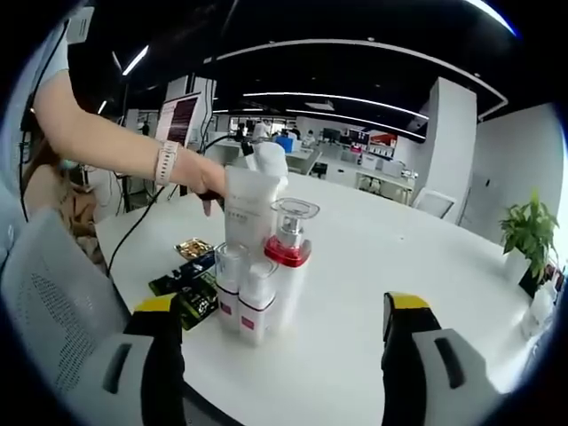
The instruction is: Arrange the skincare products in the storage area until every visible bottle or jar stands upright without overlapping.
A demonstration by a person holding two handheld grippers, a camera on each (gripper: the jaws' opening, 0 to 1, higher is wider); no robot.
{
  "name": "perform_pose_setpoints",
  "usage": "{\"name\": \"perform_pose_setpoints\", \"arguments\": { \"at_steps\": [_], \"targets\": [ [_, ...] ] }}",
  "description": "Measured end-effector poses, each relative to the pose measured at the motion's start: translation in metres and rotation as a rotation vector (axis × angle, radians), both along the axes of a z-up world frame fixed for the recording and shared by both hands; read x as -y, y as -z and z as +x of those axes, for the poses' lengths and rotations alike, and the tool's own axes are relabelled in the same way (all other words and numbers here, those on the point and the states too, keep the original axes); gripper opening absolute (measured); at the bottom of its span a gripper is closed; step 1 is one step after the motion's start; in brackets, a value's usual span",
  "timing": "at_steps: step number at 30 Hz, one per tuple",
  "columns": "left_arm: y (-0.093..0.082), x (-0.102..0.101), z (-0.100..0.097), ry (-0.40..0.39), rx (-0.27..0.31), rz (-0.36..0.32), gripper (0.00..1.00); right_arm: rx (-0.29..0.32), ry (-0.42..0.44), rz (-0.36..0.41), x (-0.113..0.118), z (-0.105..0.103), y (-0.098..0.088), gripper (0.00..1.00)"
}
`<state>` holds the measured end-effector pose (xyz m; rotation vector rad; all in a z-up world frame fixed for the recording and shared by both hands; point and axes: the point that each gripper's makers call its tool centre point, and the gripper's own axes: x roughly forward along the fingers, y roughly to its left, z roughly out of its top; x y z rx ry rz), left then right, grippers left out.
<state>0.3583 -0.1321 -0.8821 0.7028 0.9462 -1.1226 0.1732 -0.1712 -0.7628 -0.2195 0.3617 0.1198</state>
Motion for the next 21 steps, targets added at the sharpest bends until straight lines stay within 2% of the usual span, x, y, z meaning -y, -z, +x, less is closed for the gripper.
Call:
{"name": "perform_pose_setpoints", "arguments": {
  "at_steps": [2, 8, 15, 19, 21],
  "targets": [
    [0.000, 0.004, -0.003, -0.022, -0.022, -0.015, 0.40, -0.001, 0.000, 0.005, 0.000, 0.000, 0.000, 0.94],
    [-0.001, 0.008, 0.002, -0.028, -0.013, -0.035, 0.37, -0.004, 0.000, -0.004, -0.001, 0.000, 0.000, 0.93],
    [0.000, 0.012, 0.007, 0.022, -0.008, -0.045, 0.36, -0.004, 0.005, -0.004, 0.000, 0.000, -0.001, 0.93],
    [-0.002, 0.012, 0.007, 0.085, 0.000, -0.067, 0.33, -0.003, 0.006, -0.010, 0.000, 0.000, -0.001, 0.93],
    [-0.003, 0.010, 0.010, 0.078, -0.004, -0.069, 0.30, -0.004, 0.006, -0.014, 0.000, 0.000, -0.001, 0.93]
  ]
}}
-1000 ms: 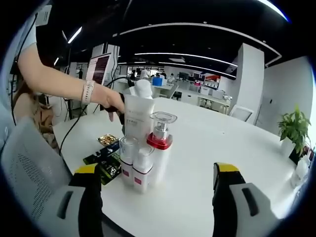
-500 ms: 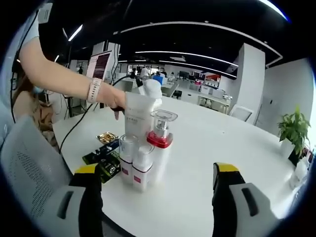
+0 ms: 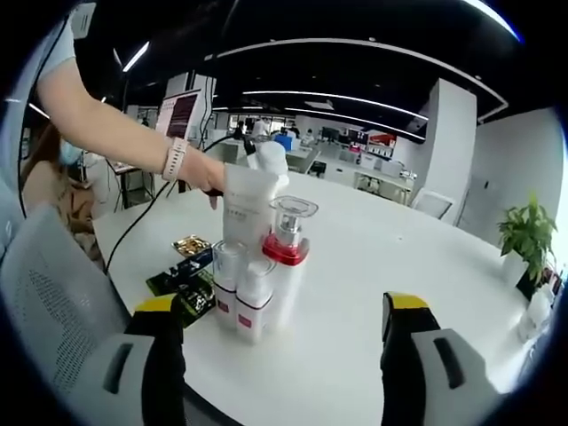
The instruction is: Arrange the skincare products in the storage area until every visible bottle or jar stands upright without overlapping.
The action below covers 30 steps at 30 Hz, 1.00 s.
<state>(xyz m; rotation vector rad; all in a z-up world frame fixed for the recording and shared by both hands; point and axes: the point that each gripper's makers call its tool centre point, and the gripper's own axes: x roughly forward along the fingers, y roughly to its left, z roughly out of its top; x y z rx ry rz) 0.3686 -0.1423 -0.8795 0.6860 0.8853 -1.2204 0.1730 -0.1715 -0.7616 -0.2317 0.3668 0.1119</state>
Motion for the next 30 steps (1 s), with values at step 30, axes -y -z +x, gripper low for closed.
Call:
{"name": "perform_pose_setpoints", "arguments": {
  "at_steps": [30],
  "targets": [
    [0.006, 0.000, 0.003, -0.078, -0.003, 0.045, 0.55, -0.016, -0.013, -0.020, -0.001, 0.000, 0.004, 0.92]
  ]
}}
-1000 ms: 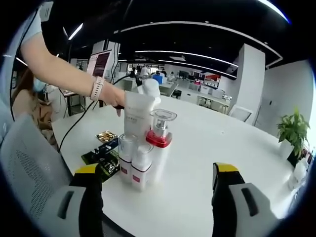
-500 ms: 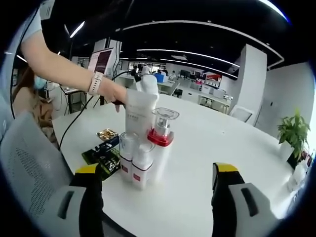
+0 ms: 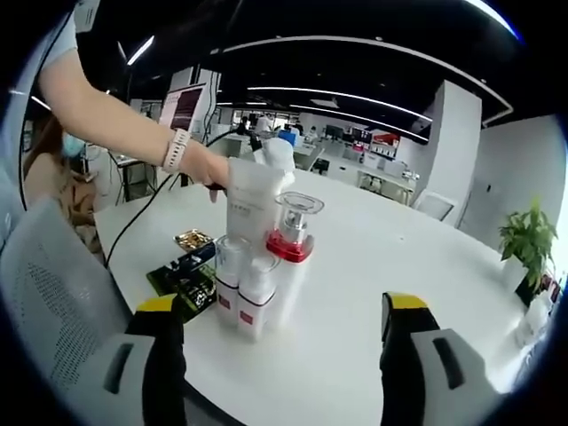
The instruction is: Arrange the skincare products in the storage area until every visible bottle or jar stands upright without overlapping.
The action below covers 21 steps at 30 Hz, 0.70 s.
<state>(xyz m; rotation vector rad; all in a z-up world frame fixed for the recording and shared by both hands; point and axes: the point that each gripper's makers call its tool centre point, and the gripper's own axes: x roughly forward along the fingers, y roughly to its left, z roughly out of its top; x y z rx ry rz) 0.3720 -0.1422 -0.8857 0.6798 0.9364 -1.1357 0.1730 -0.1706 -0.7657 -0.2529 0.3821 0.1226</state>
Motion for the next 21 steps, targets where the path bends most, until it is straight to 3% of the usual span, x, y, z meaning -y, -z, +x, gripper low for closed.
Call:
{"name": "perform_pose_setpoints", "arguments": {
  "at_steps": [8, 12, 21],
  "targets": [
    [-0.0002, 0.0009, 0.0056, -0.041, 0.006, -0.012, 0.48, -0.007, 0.000, -0.003, 0.0003, -0.0003, 0.0014, 0.92],
    [-0.0024, -0.0008, 0.0006, -0.034, 0.005, -0.008, 0.37, -0.006, 0.005, -0.002, 0.0013, -0.0004, 0.0011, 0.92],
    [-0.0055, -0.0028, 0.0024, 0.005, 0.011, -0.061, 0.36, 0.007, 0.014, 0.004, 0.0026, -0.0004, -0.0016, 0.93]
  ]
}}
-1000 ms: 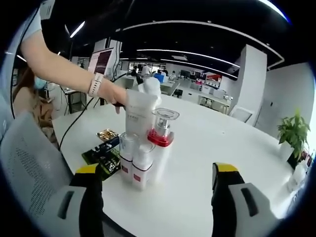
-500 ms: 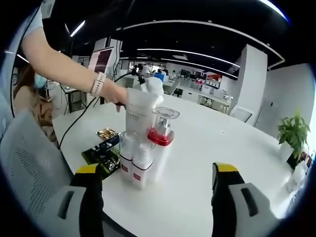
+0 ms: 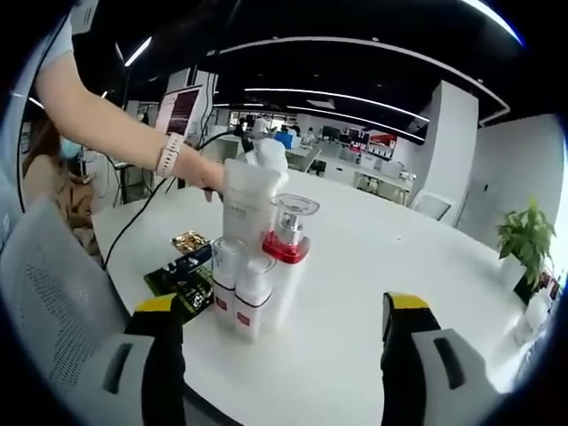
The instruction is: Arrange the skincare products in the storage area until every visible bottle or jar stands upright without overlapping.
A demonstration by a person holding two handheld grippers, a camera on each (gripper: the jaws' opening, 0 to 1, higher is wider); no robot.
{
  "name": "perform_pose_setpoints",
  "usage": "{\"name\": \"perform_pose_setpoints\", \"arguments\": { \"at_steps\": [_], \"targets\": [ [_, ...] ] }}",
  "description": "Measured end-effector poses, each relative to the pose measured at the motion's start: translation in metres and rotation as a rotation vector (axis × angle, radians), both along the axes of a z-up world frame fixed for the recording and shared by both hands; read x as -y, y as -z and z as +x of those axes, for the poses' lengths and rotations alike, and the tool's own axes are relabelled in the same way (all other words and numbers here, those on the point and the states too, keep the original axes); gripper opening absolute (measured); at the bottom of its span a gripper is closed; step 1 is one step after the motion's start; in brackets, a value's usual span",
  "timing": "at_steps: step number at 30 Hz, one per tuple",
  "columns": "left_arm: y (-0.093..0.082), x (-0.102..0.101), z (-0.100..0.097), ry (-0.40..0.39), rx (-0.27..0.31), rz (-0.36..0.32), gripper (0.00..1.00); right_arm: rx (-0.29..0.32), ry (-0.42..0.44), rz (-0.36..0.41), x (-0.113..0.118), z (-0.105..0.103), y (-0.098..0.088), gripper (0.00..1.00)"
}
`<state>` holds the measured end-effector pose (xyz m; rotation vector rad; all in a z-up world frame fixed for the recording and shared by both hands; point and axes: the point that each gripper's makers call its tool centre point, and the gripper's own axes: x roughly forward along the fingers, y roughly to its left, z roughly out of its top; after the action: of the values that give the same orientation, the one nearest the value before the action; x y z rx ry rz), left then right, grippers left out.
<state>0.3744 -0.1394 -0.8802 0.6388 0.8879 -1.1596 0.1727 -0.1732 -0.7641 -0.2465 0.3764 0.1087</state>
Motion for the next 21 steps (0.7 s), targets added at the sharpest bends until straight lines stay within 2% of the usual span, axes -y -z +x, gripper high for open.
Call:
{"name": "perform_pose_setpoints", "arguments": {
  "at_steps": [4, 7, 14, 21],
  "targets": [
    [-0.001, -0.001, -0.001, -0.016, -0.015, -0.028, 0.36, -0.002, 0.004, -0.001, 0.000, 0.000, 0.000, 0.93],
    [-0.001, -0.004, -0.002, -0.003, -0.010, -0.014, 0.36, 0.009, 0.005, 0.001, 0.001, 0.000, -0.002, 0.93],
    [-0.012, -0.012, 0.000, 0.007, 0.009, -0.032, 0.36, -0.003, 0.008, -0.005, 0.001, 0.000, 0.001, 0.95],
    [-0.023, -0.024, -0.007, 0.033, 0.016, -0.039, 0.36, 0.009, 0.008, -0.004, 0.002, 0.001, -0.002, 0.95]
  ]
}}
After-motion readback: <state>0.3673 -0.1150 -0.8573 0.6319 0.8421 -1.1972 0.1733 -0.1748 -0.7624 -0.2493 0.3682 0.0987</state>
